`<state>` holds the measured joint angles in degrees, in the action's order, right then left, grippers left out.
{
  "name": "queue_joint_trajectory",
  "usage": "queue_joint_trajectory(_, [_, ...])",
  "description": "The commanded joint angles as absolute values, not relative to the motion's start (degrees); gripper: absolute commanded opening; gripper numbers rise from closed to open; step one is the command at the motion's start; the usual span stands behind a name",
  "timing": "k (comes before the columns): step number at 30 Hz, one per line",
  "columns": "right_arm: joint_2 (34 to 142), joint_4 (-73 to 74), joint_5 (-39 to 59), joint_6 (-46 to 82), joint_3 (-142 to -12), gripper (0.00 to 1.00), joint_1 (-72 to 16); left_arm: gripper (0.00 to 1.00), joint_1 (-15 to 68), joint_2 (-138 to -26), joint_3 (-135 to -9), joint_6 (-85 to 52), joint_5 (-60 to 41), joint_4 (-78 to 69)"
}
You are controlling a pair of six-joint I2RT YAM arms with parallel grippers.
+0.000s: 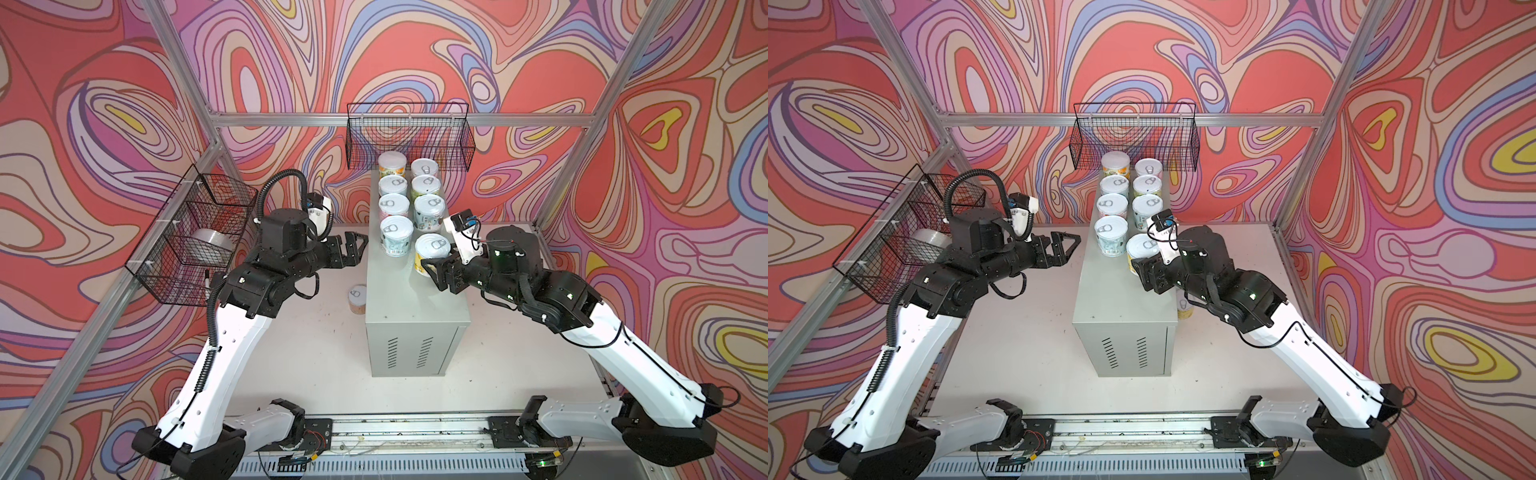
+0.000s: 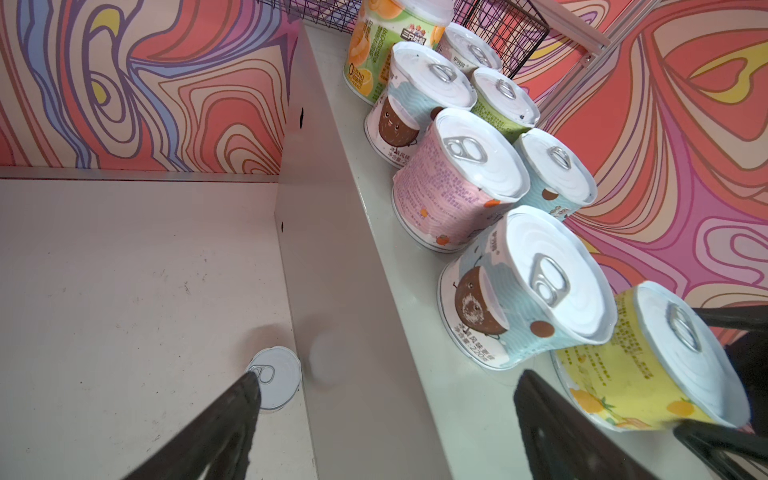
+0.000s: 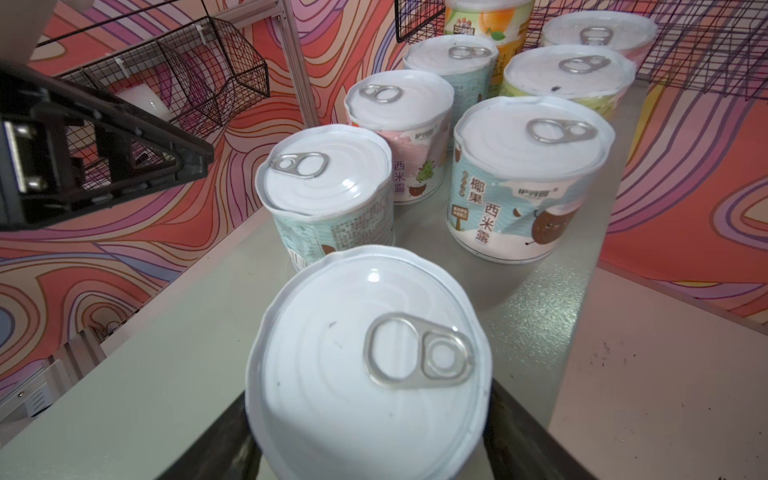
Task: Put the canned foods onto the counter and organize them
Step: 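Push the yellow can against the other cans with the right gripper while left gripper withdraws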
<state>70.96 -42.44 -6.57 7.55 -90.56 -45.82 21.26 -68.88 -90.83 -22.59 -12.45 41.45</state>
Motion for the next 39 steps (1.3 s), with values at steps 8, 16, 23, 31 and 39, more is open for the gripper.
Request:
queue_joint_trajectory(8, [72.07, -40.85, -13.6, 6.59, -91.37, 0.79, -45.92, 0.94, 20.28, -69.79, -89.18, -22.92, -13.54, 39.0])
queue_joint_trajectory(16, [72.29, -38.16, -15.31, 6.24, -91.3, 0.72, -45.97, 0.93, 19.9, -69.23, -88.0, -23.24, -12.63, 38.05])
queue_joint_trajectory(23, [74.38, -38.11, -16.39, 6.24, -92.49, 0.71, -45.88, 0.94, 19.71, -68.91, -86.84, -23.28, -12.6, 37.68])
queue_joint_trajectory(31, [75.45, -39.48, -19.7, 7.45, -93.75, 0.71, -45.09, 0.94, 19.53, -69.16, -86.56, -22.93, -12.36, 37.57])
queue_joint_trajectory(39, [75.46, -38.69, -15.55, 7.42, -93.38, 0.74, -44.91, 0.94, 19.34, -70.05, -86.38, -22.87, -13.1, 37.26])
